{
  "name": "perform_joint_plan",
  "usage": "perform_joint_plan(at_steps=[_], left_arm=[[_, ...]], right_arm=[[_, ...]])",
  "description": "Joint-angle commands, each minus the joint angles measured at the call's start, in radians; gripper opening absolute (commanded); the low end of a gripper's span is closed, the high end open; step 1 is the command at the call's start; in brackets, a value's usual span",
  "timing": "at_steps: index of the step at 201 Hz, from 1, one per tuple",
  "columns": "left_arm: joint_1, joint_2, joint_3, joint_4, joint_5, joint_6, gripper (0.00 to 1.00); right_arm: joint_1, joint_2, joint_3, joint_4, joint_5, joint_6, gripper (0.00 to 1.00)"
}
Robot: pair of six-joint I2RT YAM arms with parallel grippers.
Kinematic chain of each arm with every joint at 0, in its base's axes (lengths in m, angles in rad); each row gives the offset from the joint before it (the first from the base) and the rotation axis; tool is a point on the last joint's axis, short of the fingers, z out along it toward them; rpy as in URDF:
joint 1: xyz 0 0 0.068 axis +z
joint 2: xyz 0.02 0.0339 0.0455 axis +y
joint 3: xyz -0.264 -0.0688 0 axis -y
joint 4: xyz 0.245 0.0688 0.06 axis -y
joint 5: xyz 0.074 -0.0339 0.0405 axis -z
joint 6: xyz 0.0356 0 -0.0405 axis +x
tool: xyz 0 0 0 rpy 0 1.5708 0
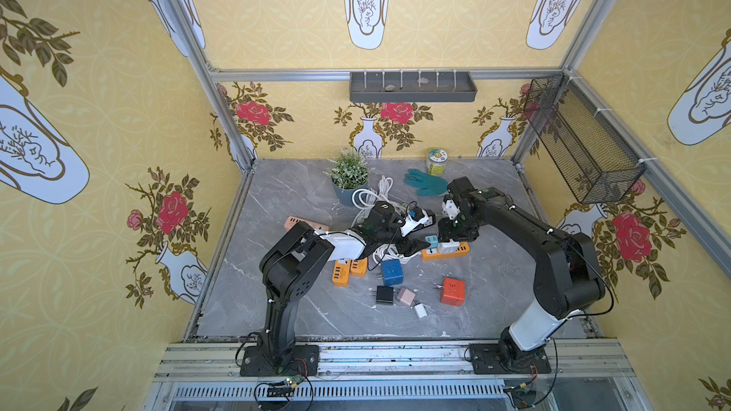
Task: Pull the plug off the socket
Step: Remove the plug from the socket.
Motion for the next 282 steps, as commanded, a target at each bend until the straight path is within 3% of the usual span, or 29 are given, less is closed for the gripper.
perform_joint_plan(at_steps=[1,48,99,142,200,226,246,282], left_arm=[[-0.008,0.039,0.017,-0.004,-0.017,0.032,0.73],[-0.021,0.101,0.079,-0.061,-0.047,0.061,0.65],[-0.041,0.122,0.111,-0.144,-0.041,0.106,0.34],[-0.047,0.110,0.042,-0.155,-0.051,0.094,0.14],[-0.047,0.100,-0.041,-0.160,-0.070,0.075,0.08],[-0.047,0.110,-0.006,-0.226,-0.078,0.096,0.06],[-0.048,0.114,0.016,-0.263,-0.097,0.109,0.05],[-0.048,0.099,0.002,-0.280,-0.122,0.096,0.06]], right_arm=[[0.007,0.008,-0.001,-0.003,-0.131,-0.010,0.45],[0.013,0.011,0.007,-0.005,-0.146,0.005,0.45],[0.037,0.014,0.041,-0.016,-0.120,0.048,0.44],[0.052,0.005,0.084,-0.017,-0.064,0.099,0.44],[0.051,-0.122,-0.011,0.036,-0.076,0.123,0.44],[0.118,-0.139,-0.034,0.057,-0.081,0.166,0.43],[0.160,-0.103,-0.009,0.022,-0.004,0.234,0.43],[0.088,-0.152,-0.057,-0.018,0.026,0.259,0.43]])
